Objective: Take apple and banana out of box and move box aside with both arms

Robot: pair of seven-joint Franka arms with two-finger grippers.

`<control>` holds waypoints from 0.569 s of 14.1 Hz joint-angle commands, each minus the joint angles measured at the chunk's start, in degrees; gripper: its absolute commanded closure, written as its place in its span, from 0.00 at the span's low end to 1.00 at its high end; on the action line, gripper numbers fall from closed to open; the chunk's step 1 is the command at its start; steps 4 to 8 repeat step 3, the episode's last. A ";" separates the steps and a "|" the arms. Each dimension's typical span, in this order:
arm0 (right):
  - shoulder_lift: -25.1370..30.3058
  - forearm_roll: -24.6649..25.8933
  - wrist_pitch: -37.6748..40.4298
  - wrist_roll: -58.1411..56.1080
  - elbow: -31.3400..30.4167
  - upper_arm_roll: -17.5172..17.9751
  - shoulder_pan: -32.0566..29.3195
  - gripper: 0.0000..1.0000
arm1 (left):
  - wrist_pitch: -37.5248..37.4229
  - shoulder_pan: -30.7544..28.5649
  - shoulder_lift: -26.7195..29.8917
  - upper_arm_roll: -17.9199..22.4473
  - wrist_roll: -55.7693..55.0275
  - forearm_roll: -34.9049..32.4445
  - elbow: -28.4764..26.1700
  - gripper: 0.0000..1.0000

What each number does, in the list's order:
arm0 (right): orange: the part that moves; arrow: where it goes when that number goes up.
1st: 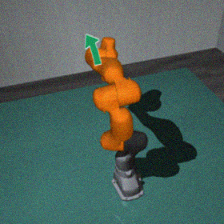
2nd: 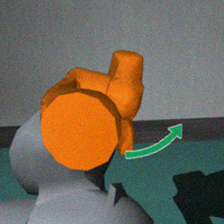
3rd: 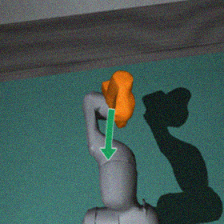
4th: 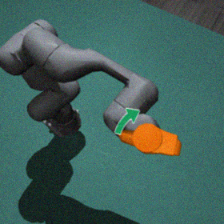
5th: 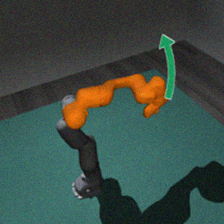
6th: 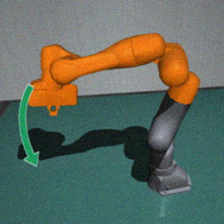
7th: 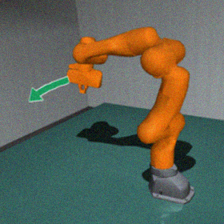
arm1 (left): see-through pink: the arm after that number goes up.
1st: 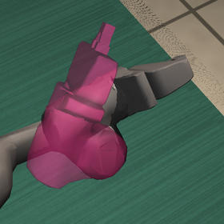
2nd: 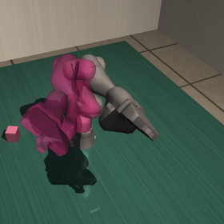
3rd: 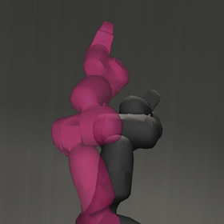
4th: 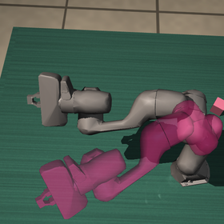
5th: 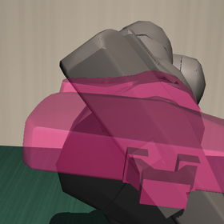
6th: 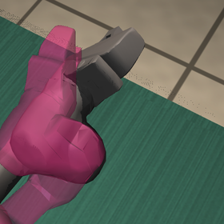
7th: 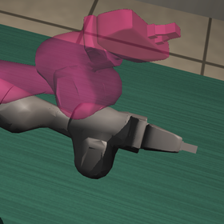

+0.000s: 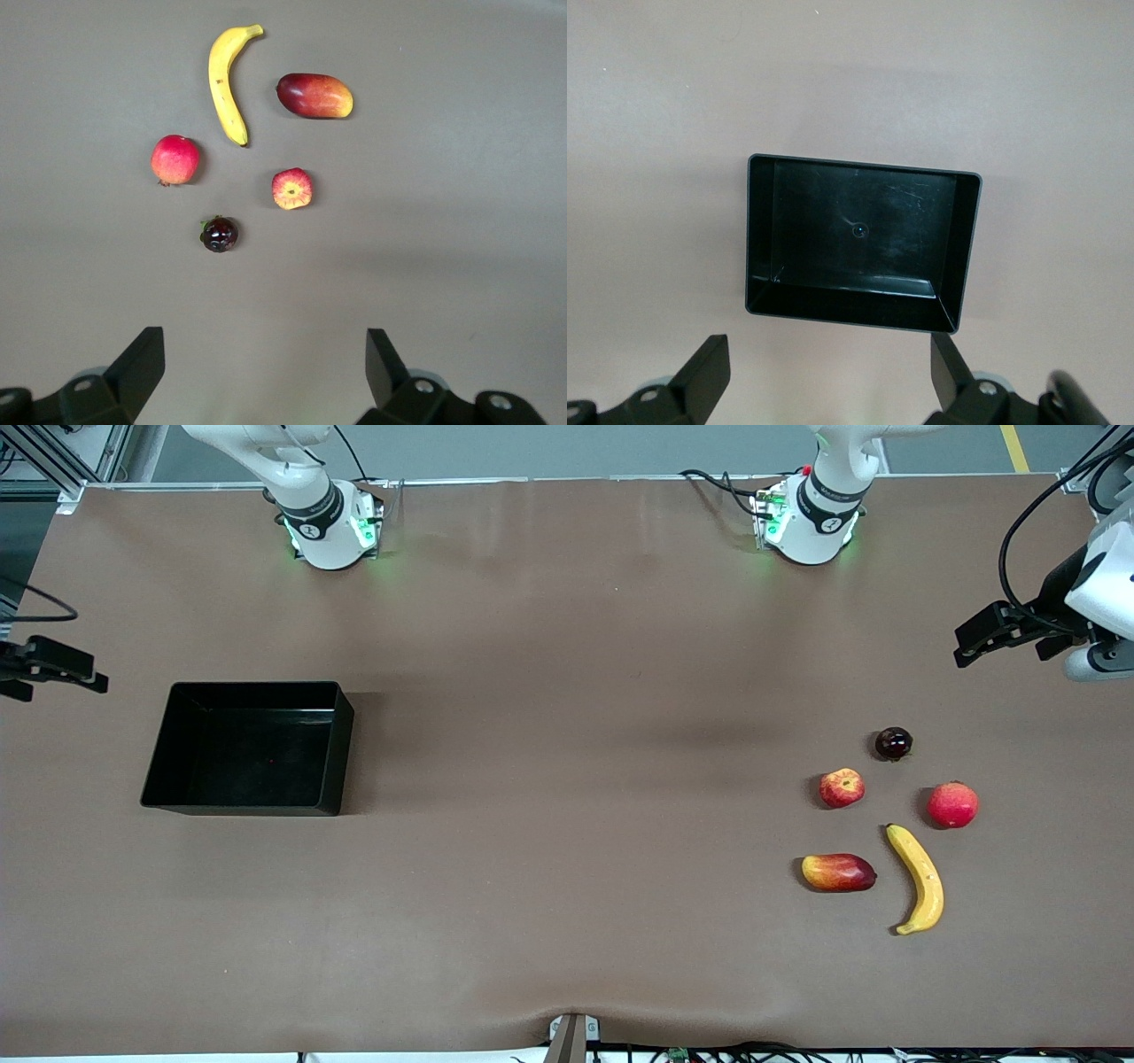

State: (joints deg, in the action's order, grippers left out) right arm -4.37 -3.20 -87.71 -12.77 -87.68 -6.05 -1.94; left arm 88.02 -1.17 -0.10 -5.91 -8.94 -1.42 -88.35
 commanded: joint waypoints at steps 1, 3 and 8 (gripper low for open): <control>5.51 1.61 -3.43 1.08 -7.68 0.16 1.05 0.00 | -1.10 -0.06 -0.34 -0.24 -0.73 -1.30 1.52 0.00; 5.08 6.68 -2.99 1.34 -4.28 1.30 3.33 0.00 | -1.10 -0.33 -0.25 -0.07 -0.64 -1.21 1.78 0.00; 5.08 6.68 -2.99 1.34 -4.28 1.30 3.33 0.00 | -1.10 -0.33 -0.25 -0.07 -0.64 -1.21 1.78 0.00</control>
